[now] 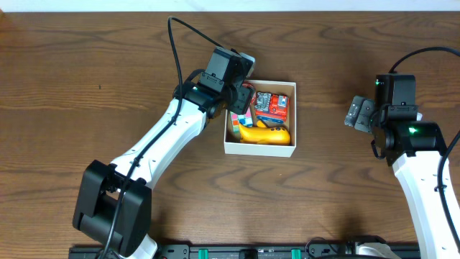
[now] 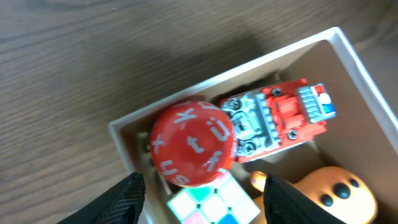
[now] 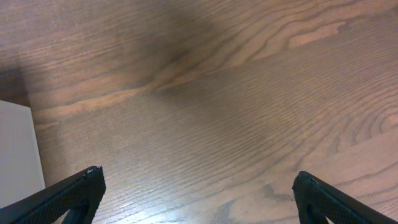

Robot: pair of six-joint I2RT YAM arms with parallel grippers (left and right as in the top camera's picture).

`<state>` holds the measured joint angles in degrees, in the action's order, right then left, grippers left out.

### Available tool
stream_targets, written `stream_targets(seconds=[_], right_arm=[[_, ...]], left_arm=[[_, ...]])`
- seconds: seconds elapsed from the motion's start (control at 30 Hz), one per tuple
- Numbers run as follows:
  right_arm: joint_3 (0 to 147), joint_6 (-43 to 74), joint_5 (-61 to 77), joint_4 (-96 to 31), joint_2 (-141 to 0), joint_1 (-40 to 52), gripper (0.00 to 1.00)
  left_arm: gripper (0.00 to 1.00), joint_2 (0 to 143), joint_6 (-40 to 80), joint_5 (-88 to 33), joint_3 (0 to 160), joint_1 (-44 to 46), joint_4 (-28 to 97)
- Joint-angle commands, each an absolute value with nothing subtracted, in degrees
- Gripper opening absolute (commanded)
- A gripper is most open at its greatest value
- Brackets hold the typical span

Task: Pack container
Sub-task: 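Carry the red ball into the box's top-left corner and release, then raise the left gripper out of the box and move left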

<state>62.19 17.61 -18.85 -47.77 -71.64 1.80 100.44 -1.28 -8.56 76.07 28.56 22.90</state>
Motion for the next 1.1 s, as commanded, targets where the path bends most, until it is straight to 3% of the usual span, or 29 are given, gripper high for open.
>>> stream_targets(seconds=[0.0, 0.2, 0.43, 0.5, 0.53, 0.57, 1.07], right_arm=[[62.4, 18.4, -19.0, -47.8, -71.7, 1.5, 0.99], [62.4, 18.4, -19.0, -47.8, -71.7, 1.5, 0.99], [62.4, 18.4, -19.0, -47.8, -71.7, 1.5, 0.99], [62.4, 18.4, -19.0, -47.8, -71.7, 1.5, 0.99], [62.4, 18.4, -19.0, -47.8, -71.7, 1.5, 0.99], [62.4, 18.4, -19.0, -47.8, -71.7, 1.5, 0.99], [62.4, 18.4, -19.0, -47.8, -71.7, 1.5, 0.99]], left_arm=[[0.62, 98.3, 3.6, -0.8, 76.8, 26.8, 22.8], [0.69, 94.5, 13.6, 2.7, 76.8, 19.4, 23.5], [0.75, 93.8, 14.1, 2.7, 76.8, 8.4, 28.2], [0.79, 93.8, 14.1, 2.6, 76.8, 6.3, 29.1], [0.86, 93.8, 14.1, 2.6, 76.8, 5.3, 29.4], [1.00, 93.8, 14.1, 2.6, 76.8, 4.5, 29.6], [0.98, 93.9, 14.1, 2.6, 76.8, 2.8, 29.9]])
